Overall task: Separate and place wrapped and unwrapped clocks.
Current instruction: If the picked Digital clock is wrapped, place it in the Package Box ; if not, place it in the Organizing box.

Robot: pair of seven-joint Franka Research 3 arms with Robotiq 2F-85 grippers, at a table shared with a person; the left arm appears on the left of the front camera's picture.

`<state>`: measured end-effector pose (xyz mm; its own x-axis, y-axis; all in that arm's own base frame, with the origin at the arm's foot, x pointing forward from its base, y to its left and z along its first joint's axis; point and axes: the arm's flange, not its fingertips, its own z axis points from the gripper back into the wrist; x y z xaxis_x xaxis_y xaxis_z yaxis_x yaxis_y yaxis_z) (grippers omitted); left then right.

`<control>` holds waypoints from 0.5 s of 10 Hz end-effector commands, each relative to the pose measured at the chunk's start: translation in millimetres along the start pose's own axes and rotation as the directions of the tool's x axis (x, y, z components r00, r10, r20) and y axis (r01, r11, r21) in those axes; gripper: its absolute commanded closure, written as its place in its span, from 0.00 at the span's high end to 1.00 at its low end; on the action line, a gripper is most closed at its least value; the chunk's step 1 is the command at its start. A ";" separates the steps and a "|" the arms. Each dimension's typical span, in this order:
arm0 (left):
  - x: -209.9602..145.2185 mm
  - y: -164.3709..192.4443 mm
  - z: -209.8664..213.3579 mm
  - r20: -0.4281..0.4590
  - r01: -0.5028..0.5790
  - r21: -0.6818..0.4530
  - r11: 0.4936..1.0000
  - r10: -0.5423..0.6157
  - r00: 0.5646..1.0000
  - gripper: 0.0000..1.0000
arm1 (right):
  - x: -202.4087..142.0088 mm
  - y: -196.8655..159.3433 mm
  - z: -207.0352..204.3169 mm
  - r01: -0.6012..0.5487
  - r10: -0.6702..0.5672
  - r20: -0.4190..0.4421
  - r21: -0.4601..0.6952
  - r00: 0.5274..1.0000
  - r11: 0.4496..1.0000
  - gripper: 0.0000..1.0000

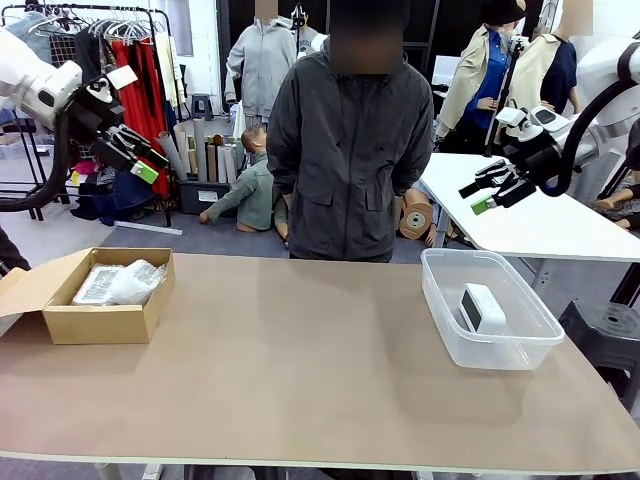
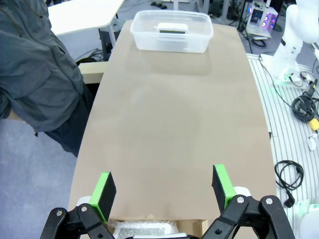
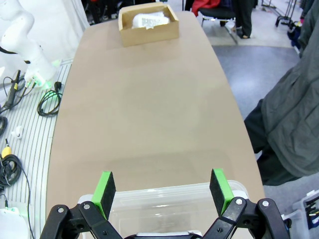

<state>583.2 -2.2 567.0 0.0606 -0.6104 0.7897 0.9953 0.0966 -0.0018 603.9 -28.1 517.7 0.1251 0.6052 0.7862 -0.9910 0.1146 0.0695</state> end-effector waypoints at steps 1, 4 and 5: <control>-1.1 -2.2 0.6 0.000 0.016 0.003 1.000 -0.016 1.000 1.00 | 2.1 0.9 -0.5 -0.003 0.003 -0.003 -0.015 1.000 1.000 1.00; -1.1 -2.2 0.6 0.000 0.016 0.003 1.000 -0.016 1.000 1.00 | 2.1 0.9 -0.5 -0.003 0.003 -0.003 -0.015 1.000 1.000 1.00; -1.1 -2.2 0.6 0.000 0.016 0.003 1.000 -0.016 1.000 1.00 | 2.1 0.9 -0.5 -0.003 0.003 -0.003 -0.015 1.000 1.000 1.00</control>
<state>583.2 -2.2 567.0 0.0605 -0.6104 0.7898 0.9953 0.0965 -0.0017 603.9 -28.1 517.7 0.1251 0.6052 0.7862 -0.9910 0.1146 0.0695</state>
